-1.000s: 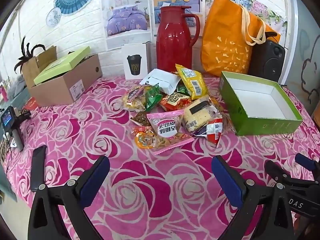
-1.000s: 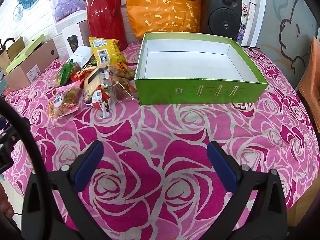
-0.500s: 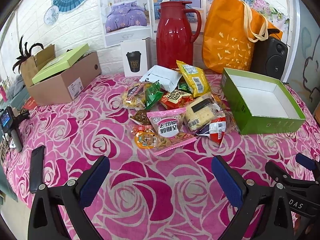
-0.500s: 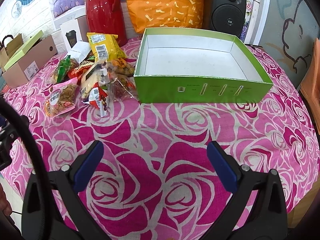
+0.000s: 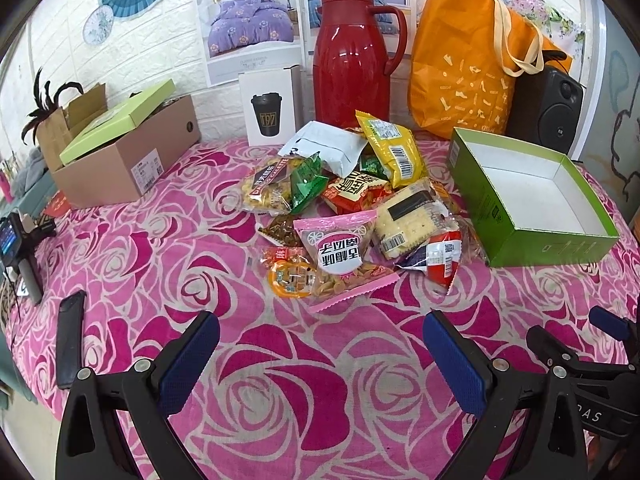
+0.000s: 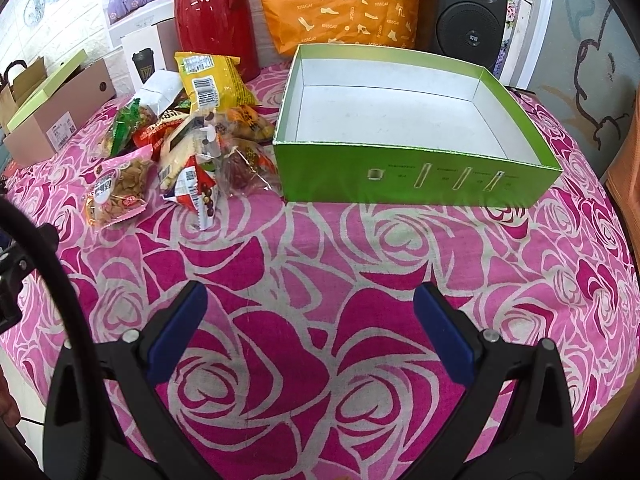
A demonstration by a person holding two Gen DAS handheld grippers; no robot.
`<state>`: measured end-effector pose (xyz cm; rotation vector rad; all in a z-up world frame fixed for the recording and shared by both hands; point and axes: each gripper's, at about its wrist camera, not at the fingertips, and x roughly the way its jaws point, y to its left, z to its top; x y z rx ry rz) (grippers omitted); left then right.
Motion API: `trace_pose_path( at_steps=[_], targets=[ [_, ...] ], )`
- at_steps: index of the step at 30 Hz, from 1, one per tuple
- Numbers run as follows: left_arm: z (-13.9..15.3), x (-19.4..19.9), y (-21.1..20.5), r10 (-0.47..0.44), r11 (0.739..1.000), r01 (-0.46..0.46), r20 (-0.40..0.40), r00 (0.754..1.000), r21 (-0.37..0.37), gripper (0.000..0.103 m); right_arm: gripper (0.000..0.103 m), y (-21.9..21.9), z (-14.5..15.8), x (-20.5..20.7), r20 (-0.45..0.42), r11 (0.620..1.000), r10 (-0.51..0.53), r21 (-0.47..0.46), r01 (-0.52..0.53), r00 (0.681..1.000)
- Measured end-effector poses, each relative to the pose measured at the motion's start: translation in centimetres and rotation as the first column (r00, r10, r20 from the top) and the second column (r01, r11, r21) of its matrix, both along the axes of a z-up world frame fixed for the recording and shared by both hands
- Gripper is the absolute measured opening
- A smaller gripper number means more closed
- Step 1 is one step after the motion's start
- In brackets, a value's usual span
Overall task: Organize snacks
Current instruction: 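Move the right gripper toward the snack pile, then grasp red-wrapped snacks with the right gripper while the left gripper grasps the pink bread bag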
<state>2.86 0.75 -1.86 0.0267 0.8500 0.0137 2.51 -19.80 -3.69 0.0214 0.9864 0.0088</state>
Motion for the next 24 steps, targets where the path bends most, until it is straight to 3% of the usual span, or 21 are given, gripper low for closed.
trace_pose_path(
  at_steps=[5,8,15,20,22,24],
  targets=[
    [-0.2,0.2,0.2,0.005,1.0,-0.005,0.0,1.0,-0.005,0.103,0.103,-0.1,-0.4,0.3,0.003,1.0,0.007,0.005,-0.007,1.0],
    [-0.5,0.6,0.8,0.004,1.0,-0.005,-0.012,1.0,-0.03,0.103,0.103,-0.1,-0.1,0.4,0.05,0.998,0.037,0.046,-0.039,0.998],
    [-1.3,1.5,2.6,-0.03,0.993,0.025,-0.044,0.999,-0.114,0.103,0.103,3.0,0.2,2.3,0.091,0.961,0.228,0.136,-0.239,0.969],
    [-0.7,2.4,4.5,-0.052,0.982,0.045,-0.034,0.998,-0.186,0.102,0.103,5.3,-0.9,5.0,0.09,0.939,0.286,0.175,-0.298,0.954],
    [-0.5,2.6,5.3,-0.048,0.98,0.042,-0.026,0.999,-0.194,0.098,0.099,6.1,-1.6,6.2,0.082,0.94,0.282,0.177,-0.292,0.956],
    [-0.4,2.7,6.4,-0.034,0.976,0.027,-0.03,0.999,-0.214,0.091,0.079,6.4,-1.9,7.1,0.089,0.945,0.262,0.18,-0.274,0.961]
  ],
)
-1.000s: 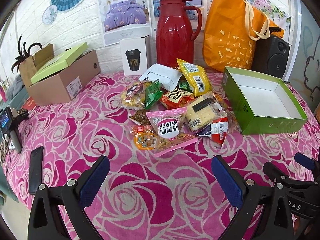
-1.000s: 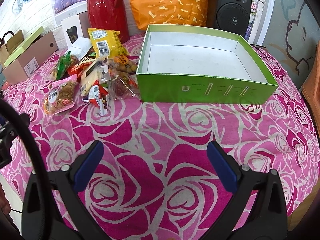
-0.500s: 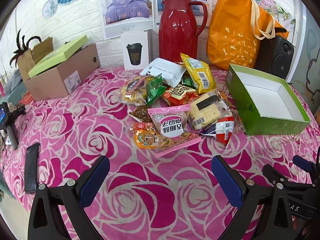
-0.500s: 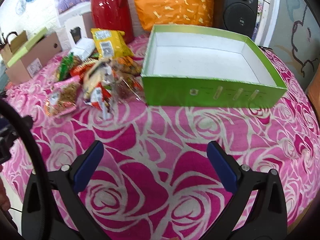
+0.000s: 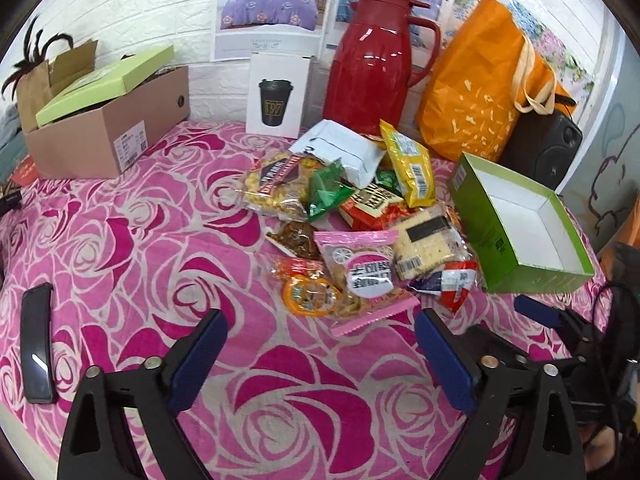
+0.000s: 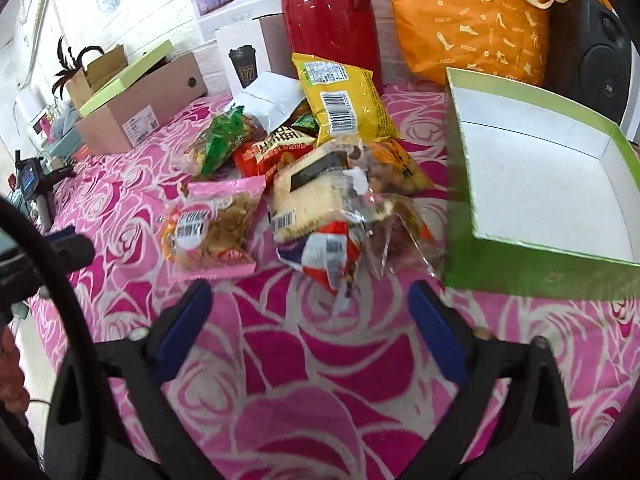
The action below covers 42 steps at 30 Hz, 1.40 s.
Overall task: Organize snacks
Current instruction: 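Grasp red-wrapped snacks with the right gripper while the left gripper grasps the pink bread bag, then carry both snacks into the green box and open both grippers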
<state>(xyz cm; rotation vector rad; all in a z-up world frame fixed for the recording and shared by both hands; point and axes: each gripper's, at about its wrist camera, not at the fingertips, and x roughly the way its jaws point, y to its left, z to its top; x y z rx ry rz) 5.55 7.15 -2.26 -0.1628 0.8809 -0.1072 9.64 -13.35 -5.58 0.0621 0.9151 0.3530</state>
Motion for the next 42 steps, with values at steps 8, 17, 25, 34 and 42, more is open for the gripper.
trace_pose_path(
  at_steps=[8,17,25,34,42],
  targets=[
    [-1.3,2.4,0.7,-0.016,0.994,0.01,-0.056,0.998,-0.104,0.073,0.031,-0.6,-0.8,1.2,-0.018,0.999,-0.044,-0.011,0.044,0.999],
    [-3.3,6.6,-3.3,-0.12,0.991,0.114,-0.092,0.988,-0.071,0.072,0.033,-2.3,-0.4,-1.9,-0.048,1.0,0.005,-0.022,-0.006,0.999],
    [-4.5,7.3,-3.8,-0.138,0.989,0.128,-0.142,0.98,-0.08,0.041,0.051,-2.0,-0.9,-1.7,-0.072,1.0,-0.012,-0.025,0.011,0.997],
    [-3.9,6.4,-5.1,-0.161,0.987,0.158,-0.13,0.978,-0.035,0.032,0.026,-3.3,1.7,-3.7,-0.022,0.998,0.028,0.054,-0.027,0.999],
    [2.0,3.6,-7.6,-0.251,0.967,0.251,0.001,0.968,-0.049,0.031,0.023,-8.4,7.7,-5.2,0.152,0.994,-0.084,0.084,0.072,0.985]
  ],
)
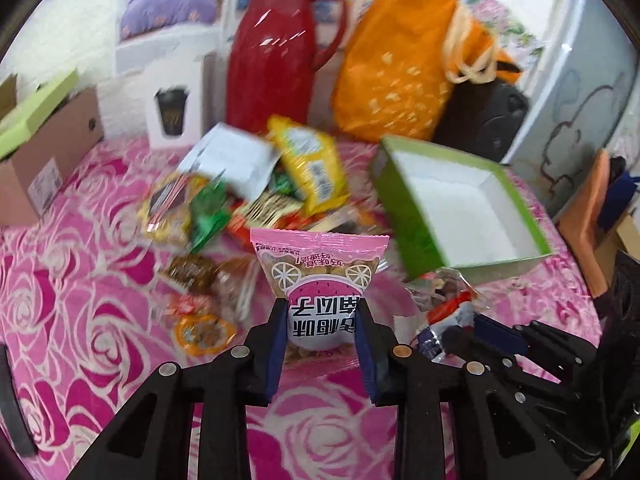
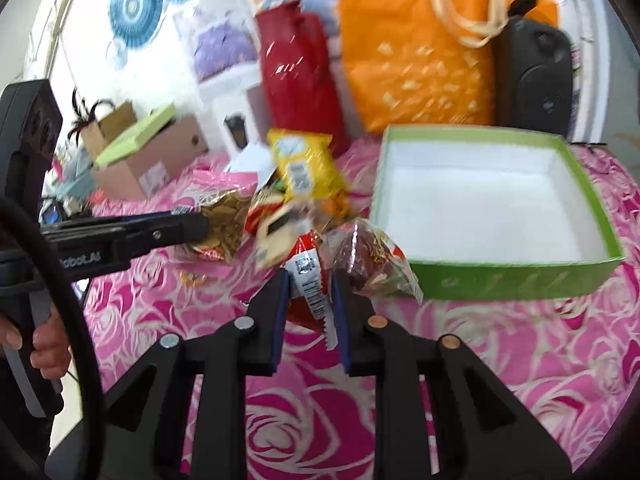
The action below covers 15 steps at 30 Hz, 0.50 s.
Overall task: Organize snacks
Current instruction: 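Carry both snacks into the green box and open both grippers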
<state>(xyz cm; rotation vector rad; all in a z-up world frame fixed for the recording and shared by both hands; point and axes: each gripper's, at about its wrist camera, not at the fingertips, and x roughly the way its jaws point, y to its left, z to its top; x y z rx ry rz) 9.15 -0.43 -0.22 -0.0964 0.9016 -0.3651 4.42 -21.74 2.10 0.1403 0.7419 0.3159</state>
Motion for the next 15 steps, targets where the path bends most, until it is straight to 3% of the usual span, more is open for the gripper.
trace_pose_path(
  at_steps=[7,15],
  targets=[
    [4.2,1.6,-6.6,-0.15,0.988,0.153,0.086,0.985,-0.033,0.032,0.023,-6.5,0.5,1.8,0.028,0.989,-0.15,0.009,0.15,0.988],
    [3.1,4.8,-13.7,-0.233,0.972,0.234,0.066,0.97,-0.009,0.032,0.023,-9.5,-2.2,5.4,-0.003,0.98,-0.198,-0.038,0.197,0.98]
  ],
)
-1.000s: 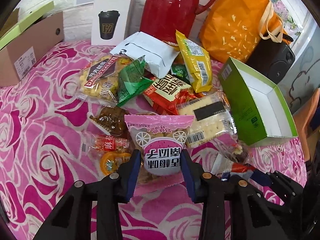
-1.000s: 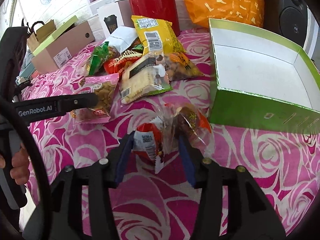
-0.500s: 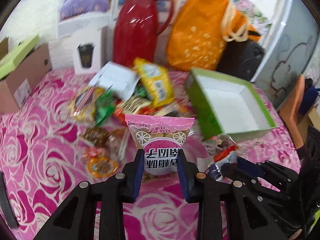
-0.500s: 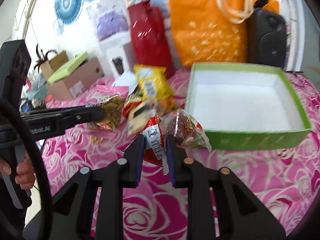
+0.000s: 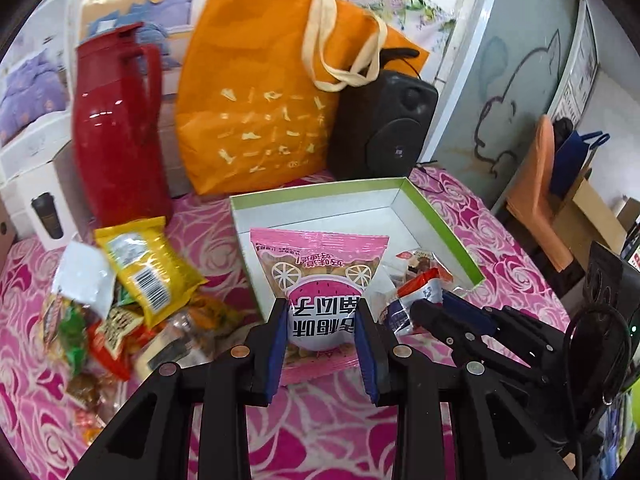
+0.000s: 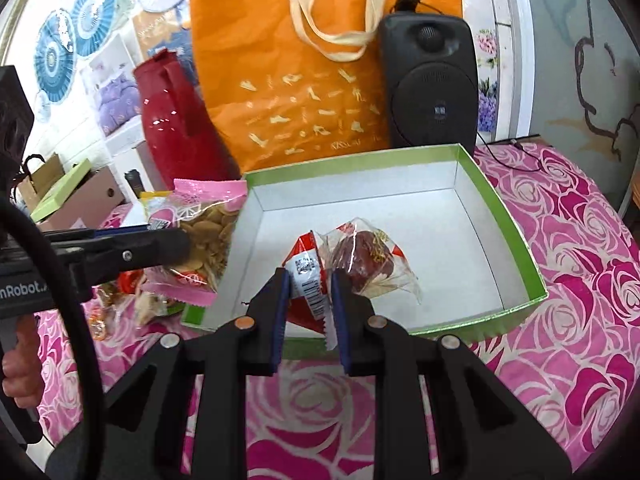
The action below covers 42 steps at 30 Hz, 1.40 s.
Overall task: Organize snacks
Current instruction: 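Carry both snacks into the green box and open both grippers, then move the right gripper back to the pile and grasp the orange jelly cup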
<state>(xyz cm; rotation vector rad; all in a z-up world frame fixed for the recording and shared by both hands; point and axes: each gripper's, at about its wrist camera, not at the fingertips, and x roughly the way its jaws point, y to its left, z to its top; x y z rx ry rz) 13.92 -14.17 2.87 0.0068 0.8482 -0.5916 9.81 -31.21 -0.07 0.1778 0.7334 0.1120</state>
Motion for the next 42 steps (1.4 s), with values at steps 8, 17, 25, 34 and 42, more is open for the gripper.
trace_pose_path(
  at_steps=[8,17,25,34,42],
  targets=[
    [-2.6,2.5,-2.7,0.001,0.999,0.0,-0.042,0.999,0.033,0.033,0.052,-0.2,-2.2,1.9,-0.06,0.998,0.005,-0.064,-0.009,0.998],
    [-0.7,0.8,-0.6,0.059,0.998,-0.057,0.091,0.994,-0.019,0.088,0.102,0.1,0.6,-1.6,-0.022,0.994,-0.008,-0.112,0.006,1.0],
    [1.2,-3.1,4.6,0.128,0.991,-0.12,0.133,0.983,-0.063,0.088,0.102,2.7,3.8,-7.2,-0.069,0.999,-0.022,-0.046,0.019,0.997],
    [-0.3,-8.6,12.8,0.26,0.965,-0.261,0.129,0.957,-0.006,0.088,0.102,10.0,3.0,-9.4,-0.035,0.988,0.137,0.082,-0.134,0.99],
    [-4.5,-11.0,20.0,0.407,0.91,-0.41,0.054,0.912,0.06,0.088,0.102,16.1,0.3,-7.8,-0.09,0.957,0.285,0.093,-0.276,0.954]
  ],
)
